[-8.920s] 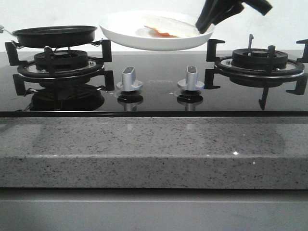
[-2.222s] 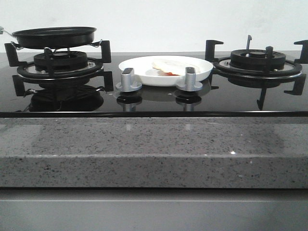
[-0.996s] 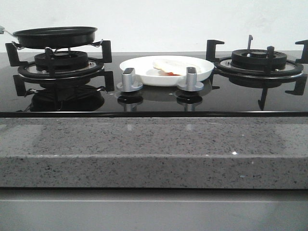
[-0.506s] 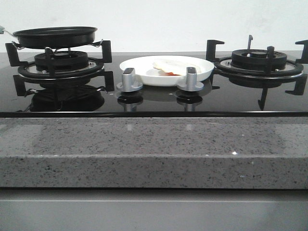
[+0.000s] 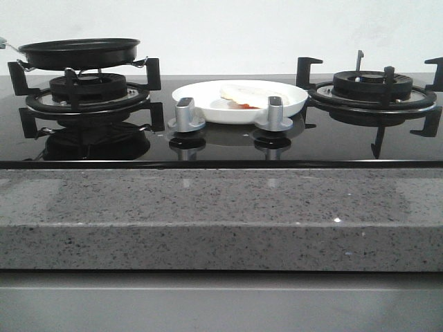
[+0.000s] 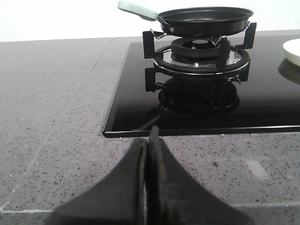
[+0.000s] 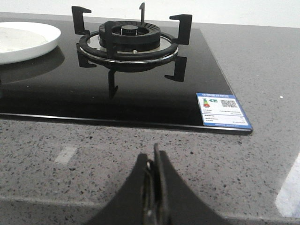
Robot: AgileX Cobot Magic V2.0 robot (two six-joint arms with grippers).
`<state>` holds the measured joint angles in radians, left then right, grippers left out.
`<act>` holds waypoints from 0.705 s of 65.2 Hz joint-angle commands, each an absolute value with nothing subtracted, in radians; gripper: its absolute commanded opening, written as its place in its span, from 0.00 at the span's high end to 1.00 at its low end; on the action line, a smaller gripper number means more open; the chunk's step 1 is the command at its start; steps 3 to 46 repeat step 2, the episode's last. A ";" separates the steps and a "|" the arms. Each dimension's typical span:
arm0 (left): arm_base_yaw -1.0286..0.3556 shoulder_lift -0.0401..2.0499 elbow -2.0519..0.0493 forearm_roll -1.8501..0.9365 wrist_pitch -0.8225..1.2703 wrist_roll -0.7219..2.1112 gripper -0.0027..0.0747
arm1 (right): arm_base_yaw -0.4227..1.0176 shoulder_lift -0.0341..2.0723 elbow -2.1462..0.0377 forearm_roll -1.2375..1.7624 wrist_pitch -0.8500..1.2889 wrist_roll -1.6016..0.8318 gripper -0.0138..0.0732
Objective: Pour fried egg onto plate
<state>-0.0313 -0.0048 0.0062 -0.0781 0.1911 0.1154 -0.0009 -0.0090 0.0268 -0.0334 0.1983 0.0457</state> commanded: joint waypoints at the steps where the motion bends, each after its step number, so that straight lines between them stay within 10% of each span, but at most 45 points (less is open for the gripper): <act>1: -0.028 -0.022 0.011 -0.086 0.106 0.106 0.99 | -0.006 -0.030 0.022 -0.040 0.122 0.044 0.91; 46: -0.028 -0.022 0.011 -0.086 0.106 0.106 0.99 | -0.006 -0.030 0.022 -0.040 0.122 0.044 0.91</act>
